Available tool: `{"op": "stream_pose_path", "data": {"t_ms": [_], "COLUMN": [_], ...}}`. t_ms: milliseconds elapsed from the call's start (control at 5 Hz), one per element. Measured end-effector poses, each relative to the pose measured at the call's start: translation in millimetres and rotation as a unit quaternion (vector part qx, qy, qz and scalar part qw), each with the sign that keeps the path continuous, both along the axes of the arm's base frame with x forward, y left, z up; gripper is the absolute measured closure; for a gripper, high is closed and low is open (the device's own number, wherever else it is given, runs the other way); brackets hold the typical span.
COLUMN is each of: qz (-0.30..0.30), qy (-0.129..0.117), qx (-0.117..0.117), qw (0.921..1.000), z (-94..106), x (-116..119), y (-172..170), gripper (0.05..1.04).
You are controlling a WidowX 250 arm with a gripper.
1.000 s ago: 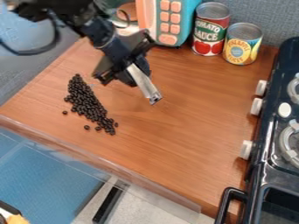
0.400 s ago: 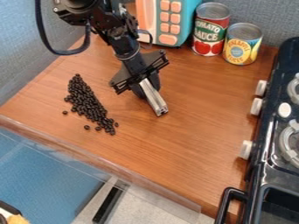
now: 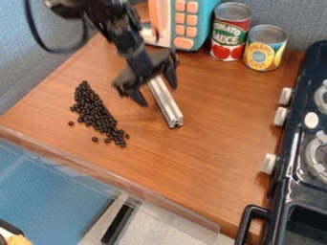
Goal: Sweep into pile
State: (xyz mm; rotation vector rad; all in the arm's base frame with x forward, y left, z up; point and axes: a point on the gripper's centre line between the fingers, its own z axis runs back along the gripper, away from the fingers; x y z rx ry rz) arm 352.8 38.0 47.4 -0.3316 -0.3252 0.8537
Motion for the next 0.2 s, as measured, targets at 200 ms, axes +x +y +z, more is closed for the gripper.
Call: {"op": "stream_pose_path", "data": {"t_ms": [200], "qz": [-0.011], "qy": [-0.031], "qx": [-0.024], "qw": [0.9992], "z": [33.6], "x": [-0.6], "y": [0.2], "gripper": [0.077]}}
